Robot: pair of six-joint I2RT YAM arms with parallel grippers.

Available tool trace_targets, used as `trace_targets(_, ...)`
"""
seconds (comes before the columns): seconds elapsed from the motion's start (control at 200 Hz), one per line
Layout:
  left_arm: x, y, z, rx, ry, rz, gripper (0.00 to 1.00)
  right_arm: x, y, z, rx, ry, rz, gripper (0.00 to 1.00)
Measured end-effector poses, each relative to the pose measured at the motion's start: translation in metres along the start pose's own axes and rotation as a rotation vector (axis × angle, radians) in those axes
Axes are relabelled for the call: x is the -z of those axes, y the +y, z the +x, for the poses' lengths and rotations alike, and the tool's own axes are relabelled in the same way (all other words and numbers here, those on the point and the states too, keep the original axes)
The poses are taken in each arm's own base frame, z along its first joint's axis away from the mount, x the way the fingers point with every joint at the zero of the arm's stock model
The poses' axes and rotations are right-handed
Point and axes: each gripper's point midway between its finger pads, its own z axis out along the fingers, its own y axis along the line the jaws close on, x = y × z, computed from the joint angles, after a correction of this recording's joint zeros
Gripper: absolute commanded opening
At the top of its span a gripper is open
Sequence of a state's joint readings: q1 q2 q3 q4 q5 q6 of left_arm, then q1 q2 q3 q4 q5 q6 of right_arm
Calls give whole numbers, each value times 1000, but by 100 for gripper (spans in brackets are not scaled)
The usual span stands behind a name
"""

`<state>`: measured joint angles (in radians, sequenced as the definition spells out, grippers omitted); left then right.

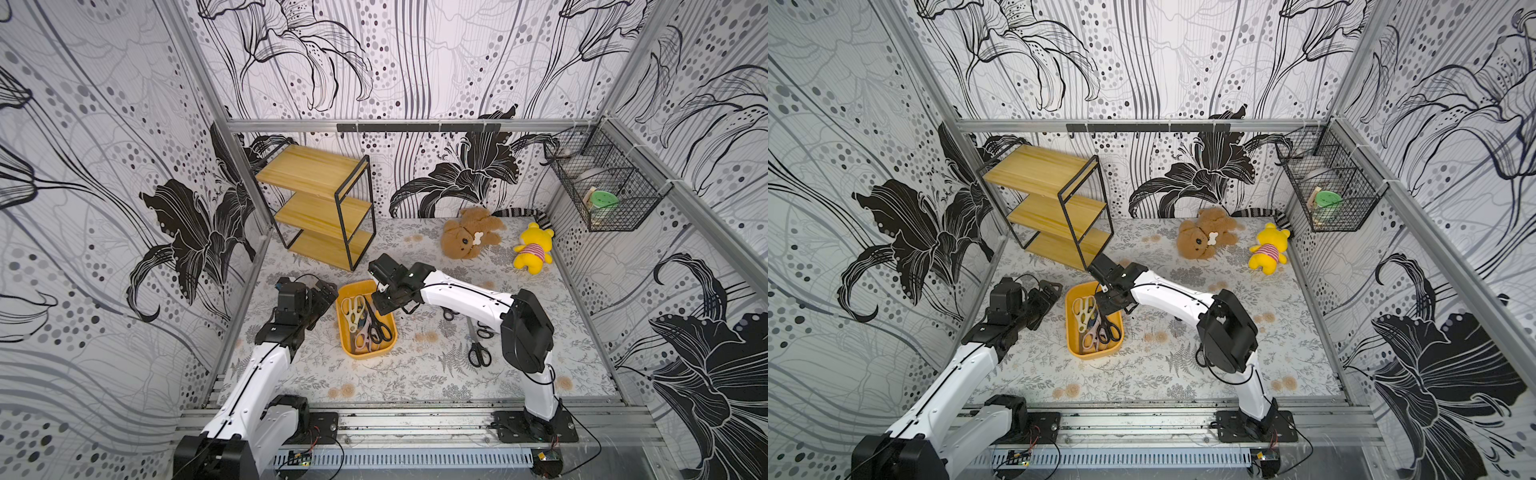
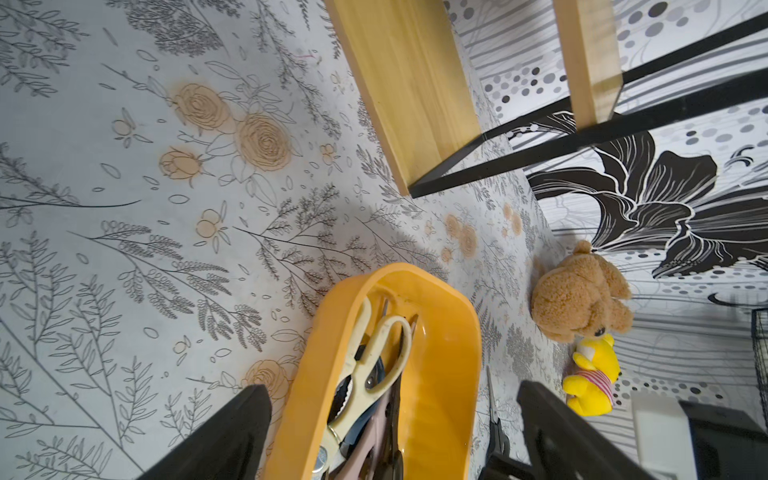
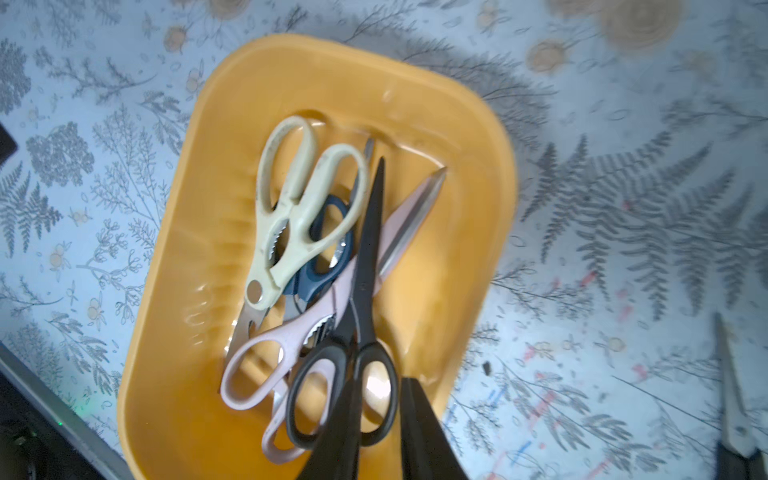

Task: Put the scissors into the storage box
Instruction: Pick up the scissors from the center of the board.

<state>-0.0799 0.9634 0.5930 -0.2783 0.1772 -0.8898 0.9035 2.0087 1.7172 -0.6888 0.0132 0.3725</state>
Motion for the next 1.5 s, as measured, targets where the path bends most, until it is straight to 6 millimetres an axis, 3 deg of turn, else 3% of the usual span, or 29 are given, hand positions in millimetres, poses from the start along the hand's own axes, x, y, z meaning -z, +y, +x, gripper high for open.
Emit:
trace_targets(0.21,2,-34,22,-118,60,47,98,18,-63,-1,-83,-20,78,20)
trace_targets(0.45,-1,-57,44,-215,85,38,98,19,-126,34,-157,54,161,20)
trace_targets(0.666,-5,-57,51,-242,91,9,98,14,-166,72,-219,138,213,20)
trace_targets(1.502,-8,-55,53,-248,87,-7,98,-9,-175,112,-220,257,216,21)
